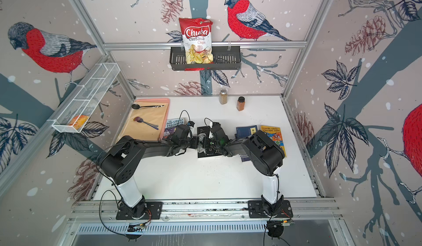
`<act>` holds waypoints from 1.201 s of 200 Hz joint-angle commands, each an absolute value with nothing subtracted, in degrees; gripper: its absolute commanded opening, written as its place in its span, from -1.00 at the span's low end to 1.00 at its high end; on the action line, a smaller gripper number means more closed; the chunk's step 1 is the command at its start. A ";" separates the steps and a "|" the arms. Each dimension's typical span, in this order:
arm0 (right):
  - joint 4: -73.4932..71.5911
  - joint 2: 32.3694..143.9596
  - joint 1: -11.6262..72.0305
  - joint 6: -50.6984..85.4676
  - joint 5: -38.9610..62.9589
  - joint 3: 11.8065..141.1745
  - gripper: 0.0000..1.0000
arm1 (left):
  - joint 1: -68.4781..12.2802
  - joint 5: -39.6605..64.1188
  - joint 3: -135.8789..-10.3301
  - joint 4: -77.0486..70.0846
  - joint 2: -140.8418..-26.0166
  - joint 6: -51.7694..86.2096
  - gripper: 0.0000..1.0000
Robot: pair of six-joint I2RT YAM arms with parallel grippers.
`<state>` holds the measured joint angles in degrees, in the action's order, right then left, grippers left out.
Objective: Wipe the cover of the book
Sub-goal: Wipe the dirt from the cover of the book.
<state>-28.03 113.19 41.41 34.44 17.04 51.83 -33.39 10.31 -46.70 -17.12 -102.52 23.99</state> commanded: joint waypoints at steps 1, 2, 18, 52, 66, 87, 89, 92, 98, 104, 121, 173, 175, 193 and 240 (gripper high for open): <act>-14.61 116.26 39.58 33.31 8.33 51.99 -0.83 | -33.82 19.11 -46.46 -10.55 -102.22 23.06 -0.91; -14.69 116.31 39.52 33.31 8.38 51.97 -0.82 | -33.83 19.13 -46.43 -10.59 -102.26 23.09 -0.91; -15.12 116.35 38.96 33.38 9.20 51.97 -0.83 | -33.79 19.11 -46.61 -10.55 -102.46 23.05 -0.91; -18.24 113.65 38.77 32.71 12.63 49.30 -0.82 | -33.84 19.25 -46.75 -10.99 -102.14 23.18 -0.91; -18.74 112.42 38.59 32.36 14.03 48.33 -0.82 | -33.83 19.45 -47.12 -10.73 -102.33 22.95 -0.91; -19.71 109.16 38.36 31.98 15.10 46.59 -0.82 | -33.84 19.16 -47.50 -10.29 -102.41 22.68 -0.91; -19.76 108.85 38.33 31.94 15.18 46.52 -0.82 | -33.84 19.09 -47.56 -10.31 -102.44 22.68 -0.91; -19.91 108.31 38.24 31.79 15.20 46.38 -0.82 | -33.84 19.00 -47.63 -10.20 -102.54 22.63 -0.91; -19.67 107.44 38.03 31.60 15.14 46.15 -0.82 | -33.84 18.98 -47.72 -10.26 -102.60 22.65 -0.91; -19.24 106.65 37.81 31.35 14.91 46.28 -0.81 | -33.84 18.94 -47.77 -10.20 -102.77 22.63 -0.91; -16.95 104.65 37.35 30.53 13.36 46.62 -0.81 | -33.84 18.90 -47.80 -10.30 -102.97 22.79 -0.91; -14.26 96.26 36.40 29.38 10.90 43.67 -0.80 | -33.84 18.28 -47.97 -9.97 -102.15 22.78 -0.91; -14.24 96.03 36.39 29.34 10.90 43.61 -0.80 | -33.84 18.28 -48.01 -9.94 -102.16 22.77 -0.91; -13.97 94.47 36.09 28.76 10.90 43.10 -0.80 | -33.83 18.43 -48.55 -9.72 -102.41 22.86 -0.91; -13.72 105.39 34.67 28.08 10.90 50.42 -0.82 | -33.80 19.03 -48.23 -10.39 -101.85 23.68 -0.91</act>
